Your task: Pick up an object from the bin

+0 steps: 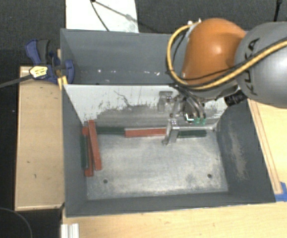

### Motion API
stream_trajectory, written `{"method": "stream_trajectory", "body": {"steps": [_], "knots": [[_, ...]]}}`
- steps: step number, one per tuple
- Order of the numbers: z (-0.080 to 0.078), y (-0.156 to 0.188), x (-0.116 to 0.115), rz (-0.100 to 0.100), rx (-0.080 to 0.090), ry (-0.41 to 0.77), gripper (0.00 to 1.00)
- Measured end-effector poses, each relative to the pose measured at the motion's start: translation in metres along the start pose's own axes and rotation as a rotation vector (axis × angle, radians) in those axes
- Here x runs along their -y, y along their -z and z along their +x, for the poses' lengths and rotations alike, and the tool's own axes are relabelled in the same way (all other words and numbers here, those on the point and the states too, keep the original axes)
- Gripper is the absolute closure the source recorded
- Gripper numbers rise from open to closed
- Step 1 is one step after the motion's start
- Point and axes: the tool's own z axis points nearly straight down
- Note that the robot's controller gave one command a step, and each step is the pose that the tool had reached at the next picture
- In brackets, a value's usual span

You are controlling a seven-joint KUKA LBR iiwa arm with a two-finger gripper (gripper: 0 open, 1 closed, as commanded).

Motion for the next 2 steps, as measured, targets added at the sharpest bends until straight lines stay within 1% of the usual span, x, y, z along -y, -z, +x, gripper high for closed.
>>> {"method": "stream_trajectory", "body": {"steps": [1, 2], "knots": [[0.003, -0.112, 0.059, 0.001, 0.0, 0.027, 0.0], [-0.004, -0.14, 0.057, -0.001, 0.003, -0.233, 0.0]]}}
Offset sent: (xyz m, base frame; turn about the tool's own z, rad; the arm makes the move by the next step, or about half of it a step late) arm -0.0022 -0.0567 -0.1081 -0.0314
